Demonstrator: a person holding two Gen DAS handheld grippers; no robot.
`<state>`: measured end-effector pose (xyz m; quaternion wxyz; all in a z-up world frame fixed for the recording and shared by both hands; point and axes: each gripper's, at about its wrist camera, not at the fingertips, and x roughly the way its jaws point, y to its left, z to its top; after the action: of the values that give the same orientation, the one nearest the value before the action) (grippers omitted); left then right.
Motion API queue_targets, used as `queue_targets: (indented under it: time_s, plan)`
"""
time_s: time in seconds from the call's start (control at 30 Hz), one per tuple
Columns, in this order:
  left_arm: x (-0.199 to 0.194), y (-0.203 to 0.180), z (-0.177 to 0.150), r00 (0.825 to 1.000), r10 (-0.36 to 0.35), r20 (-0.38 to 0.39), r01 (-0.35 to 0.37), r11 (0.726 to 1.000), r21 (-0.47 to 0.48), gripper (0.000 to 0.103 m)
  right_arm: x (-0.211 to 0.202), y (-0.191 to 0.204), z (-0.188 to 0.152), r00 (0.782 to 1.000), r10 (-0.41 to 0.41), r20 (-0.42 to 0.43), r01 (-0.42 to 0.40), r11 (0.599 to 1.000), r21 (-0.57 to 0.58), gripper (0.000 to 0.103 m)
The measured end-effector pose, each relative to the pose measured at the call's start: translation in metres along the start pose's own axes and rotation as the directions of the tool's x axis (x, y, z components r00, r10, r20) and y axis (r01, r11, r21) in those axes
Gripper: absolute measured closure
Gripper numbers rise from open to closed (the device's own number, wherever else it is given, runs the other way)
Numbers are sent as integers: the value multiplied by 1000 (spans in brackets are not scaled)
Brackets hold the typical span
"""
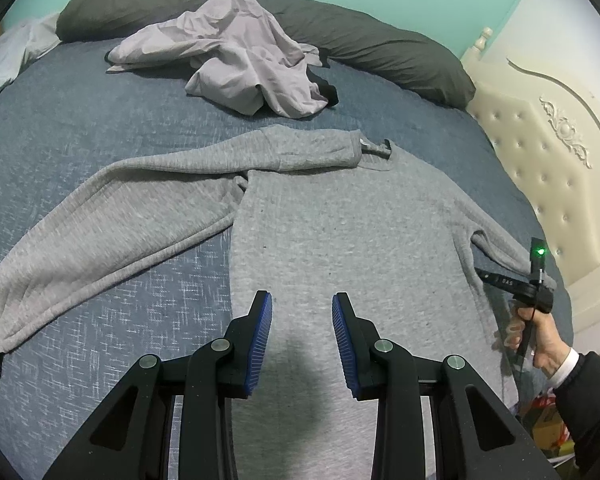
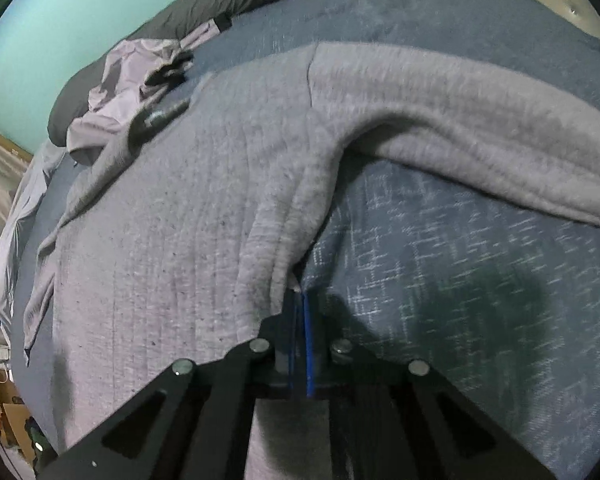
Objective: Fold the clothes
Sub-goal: 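Pinch the sweater fabric near the sleeve seam with the right gripper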
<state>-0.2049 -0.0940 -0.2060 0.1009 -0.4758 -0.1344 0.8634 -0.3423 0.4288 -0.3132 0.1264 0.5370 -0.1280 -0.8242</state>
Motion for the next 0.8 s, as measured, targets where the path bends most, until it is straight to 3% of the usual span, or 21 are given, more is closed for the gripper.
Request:
queue_targets:
  time_s: [0.43,0.63,0.67,0.7,0.73,0.8]
  plan:
    - [-11,1,-1,1000,-1,14,1,1000,-1,69,-35,-27,-6,998,-13,57,10,998,60,101]
    - [-18,0,-2,1000,-4,23,4,1000,4,69,-32,-37,-3,984,165,67,-173,977,126,97]
    - [-19,2,-2,1000,-3,22,3,1000,3,69,-33,-39,-5,982,176,64,-183,974,132,93]
    - [-19,3,-3,1000,-3,21,3,1000,1,69,-34,-42,-7,981,186,59,-192,971,139,77]
    - [-20,4,-4,1000,-3,20,3,1000,0,69,-36,-44,-11,979,197,51,-202,968,148,69]
    - [-21,6,-6,1000,-2,18,2,1000,-3,69,-39,-48,-19,976,214,34,-217,963,161,64]
